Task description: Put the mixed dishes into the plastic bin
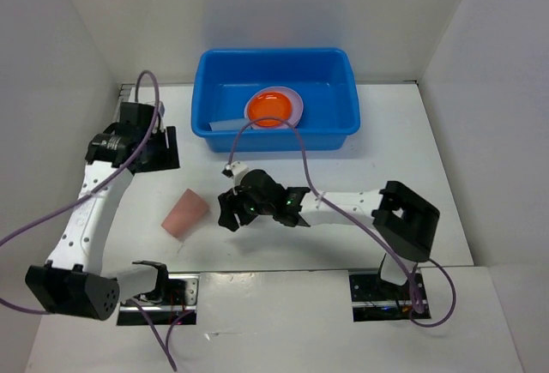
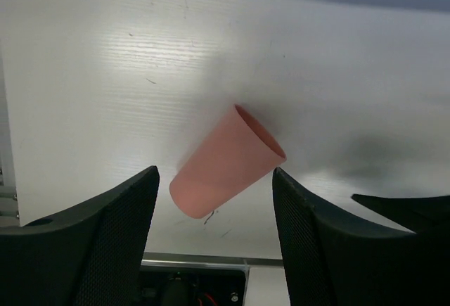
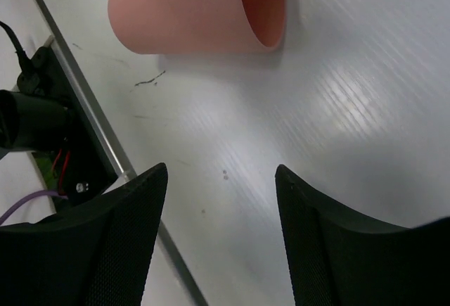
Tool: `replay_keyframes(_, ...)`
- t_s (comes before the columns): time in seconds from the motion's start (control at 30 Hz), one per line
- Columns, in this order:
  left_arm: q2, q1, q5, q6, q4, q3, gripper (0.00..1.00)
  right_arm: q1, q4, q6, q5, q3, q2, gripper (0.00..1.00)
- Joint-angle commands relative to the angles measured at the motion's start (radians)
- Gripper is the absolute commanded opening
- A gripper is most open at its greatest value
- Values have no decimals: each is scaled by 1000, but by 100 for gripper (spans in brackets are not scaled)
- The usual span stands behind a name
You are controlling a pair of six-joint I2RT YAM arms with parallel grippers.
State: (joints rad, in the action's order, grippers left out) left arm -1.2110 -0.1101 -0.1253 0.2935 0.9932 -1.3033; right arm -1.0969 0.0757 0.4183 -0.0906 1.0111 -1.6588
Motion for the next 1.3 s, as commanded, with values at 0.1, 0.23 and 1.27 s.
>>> replay_keyframes(0.1,160,99,79,10,-100,-40,73,0,317,-113,-90,90,-160,70)
replay_keyframes(0.23,191,141,116,10,-114,-50,73,9,398,-142,-129,152,-263,70)
replay_keyframes(1.27,182,199,125,-48,-122,-1,78,120,225,-245,-366,538,-550,72)
